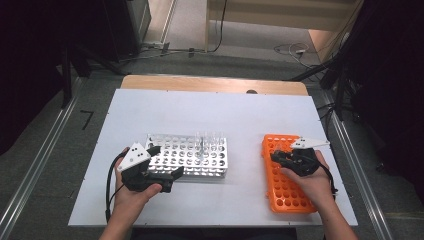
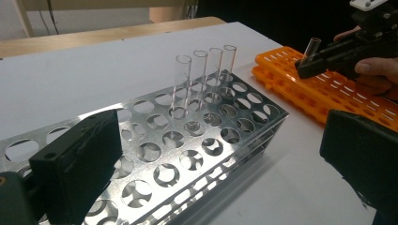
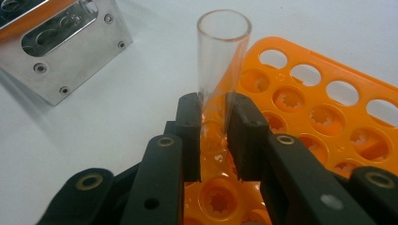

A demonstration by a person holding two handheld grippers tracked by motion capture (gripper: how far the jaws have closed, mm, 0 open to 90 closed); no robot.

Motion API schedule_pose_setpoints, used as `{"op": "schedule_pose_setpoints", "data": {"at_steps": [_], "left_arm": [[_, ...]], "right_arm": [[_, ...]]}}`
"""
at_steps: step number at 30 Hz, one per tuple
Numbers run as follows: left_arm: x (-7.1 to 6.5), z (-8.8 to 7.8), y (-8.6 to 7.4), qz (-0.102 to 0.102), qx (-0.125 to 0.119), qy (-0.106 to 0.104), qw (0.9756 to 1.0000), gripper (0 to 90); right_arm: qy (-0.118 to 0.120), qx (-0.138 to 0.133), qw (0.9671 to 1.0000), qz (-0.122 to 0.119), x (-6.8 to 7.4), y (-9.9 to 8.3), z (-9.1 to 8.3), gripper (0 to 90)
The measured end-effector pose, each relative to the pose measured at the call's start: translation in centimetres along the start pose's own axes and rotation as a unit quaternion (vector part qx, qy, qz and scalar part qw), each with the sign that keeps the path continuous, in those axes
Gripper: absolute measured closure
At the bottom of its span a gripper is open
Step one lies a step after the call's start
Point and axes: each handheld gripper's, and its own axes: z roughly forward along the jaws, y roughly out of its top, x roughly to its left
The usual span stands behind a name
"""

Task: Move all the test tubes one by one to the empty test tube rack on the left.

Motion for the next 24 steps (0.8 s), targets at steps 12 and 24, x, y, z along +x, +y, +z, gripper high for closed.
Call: {"op": "schedule_pose_setpoints", "data": {"at_steps": [12,24], "left_arm": [[-0.1,0.0,0.1,-0.002,-0.003,-0.002,1.0000,0.0],[-0.6,0.1,0.3,0.003,-0.005,-0.007,1.0000,0.0]], "right_arm": [[-0.002,-0.031,0.9995,0.005,0.0,0.2,-0.9,73.7],[0.012,-0.069,0.9975,0.006,0.6,0.9,-3.3,73.7]]}}
